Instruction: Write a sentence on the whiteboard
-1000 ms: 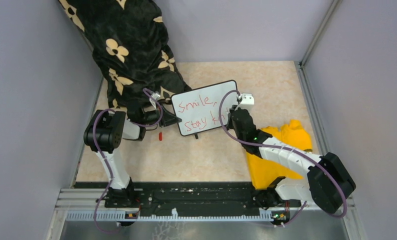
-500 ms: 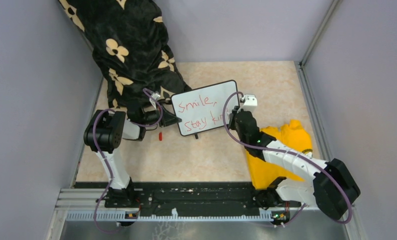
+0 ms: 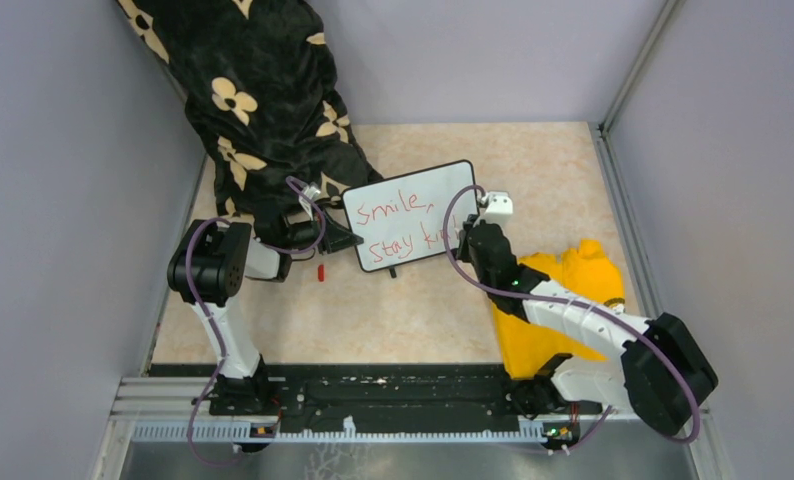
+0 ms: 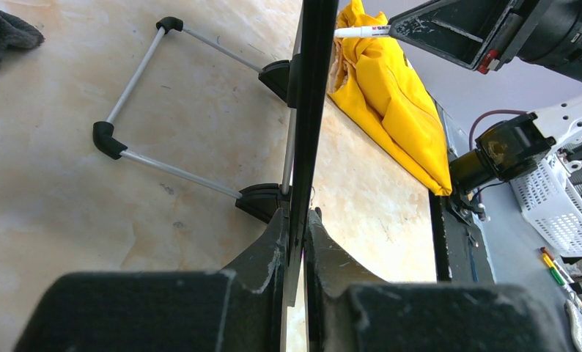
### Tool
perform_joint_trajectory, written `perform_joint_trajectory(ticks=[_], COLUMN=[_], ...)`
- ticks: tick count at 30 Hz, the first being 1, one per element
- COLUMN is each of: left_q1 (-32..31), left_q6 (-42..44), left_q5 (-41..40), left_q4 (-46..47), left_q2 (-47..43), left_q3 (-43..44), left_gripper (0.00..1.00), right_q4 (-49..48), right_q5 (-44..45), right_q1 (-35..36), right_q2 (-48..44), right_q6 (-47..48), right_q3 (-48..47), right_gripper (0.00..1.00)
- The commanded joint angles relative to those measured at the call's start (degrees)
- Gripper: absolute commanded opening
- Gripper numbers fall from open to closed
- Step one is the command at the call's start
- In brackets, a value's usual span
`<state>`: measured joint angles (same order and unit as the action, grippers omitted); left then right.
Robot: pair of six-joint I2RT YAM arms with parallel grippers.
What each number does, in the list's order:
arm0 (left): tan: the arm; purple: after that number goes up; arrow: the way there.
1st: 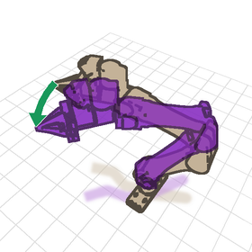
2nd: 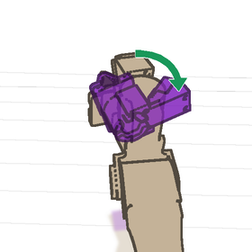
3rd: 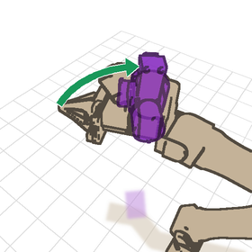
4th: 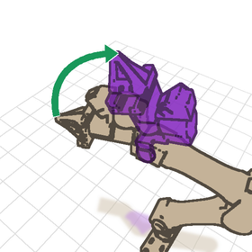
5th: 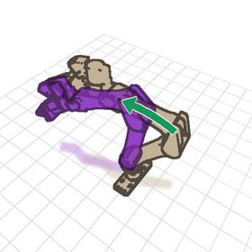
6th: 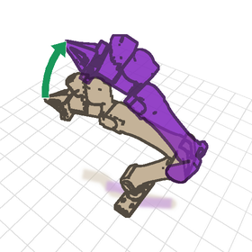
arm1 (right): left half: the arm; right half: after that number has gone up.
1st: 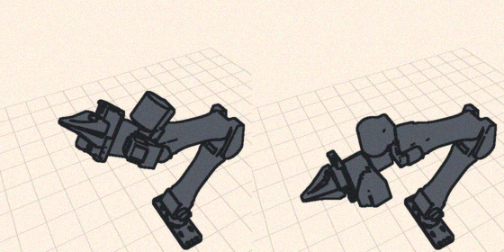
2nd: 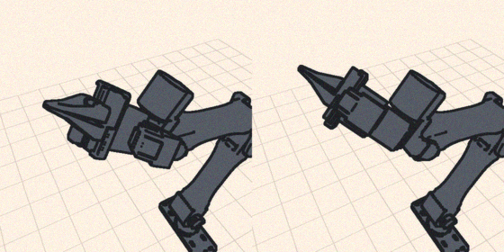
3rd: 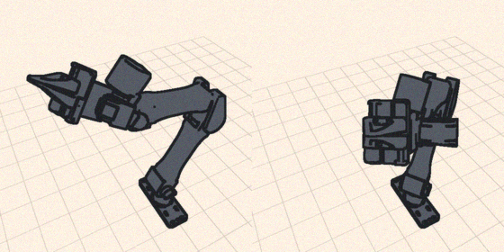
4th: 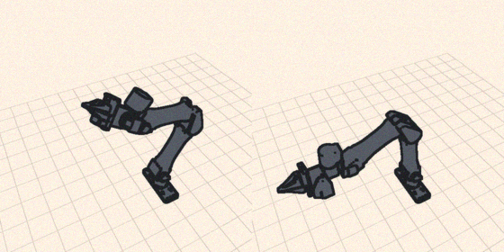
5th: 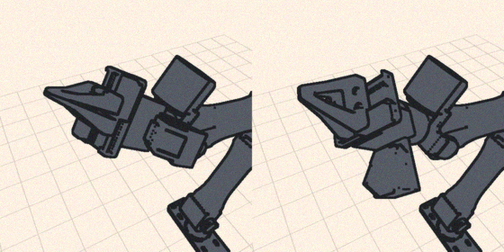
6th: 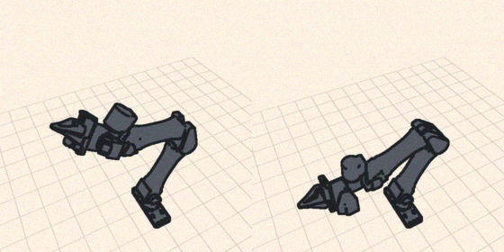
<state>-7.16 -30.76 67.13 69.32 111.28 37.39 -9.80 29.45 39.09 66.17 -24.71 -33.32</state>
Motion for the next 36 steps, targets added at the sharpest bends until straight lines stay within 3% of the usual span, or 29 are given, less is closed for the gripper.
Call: perform_joint_trajectory(ticks=[1, 36], left_q1=[-0.22, -0.22], left_q6=[0.88, 0.96], left_q5=[-1.56, -1.54], left_q4=[-5.31, -5.39], left_q2=[1.56, 1.57], left_q3=[-0.36, -0.26], left_gripper=[0.0, 0.0], right_q4=[-2.79, -3.4], right_q5=[1.72, -1.66], right_q1=[-0.74, -0.72], right_q2=[1.28, 4.15], right_q6=[-0.48, -1.97], right_q3=[-0.52, 1.16], right_gripper=[0.0, 0.0])
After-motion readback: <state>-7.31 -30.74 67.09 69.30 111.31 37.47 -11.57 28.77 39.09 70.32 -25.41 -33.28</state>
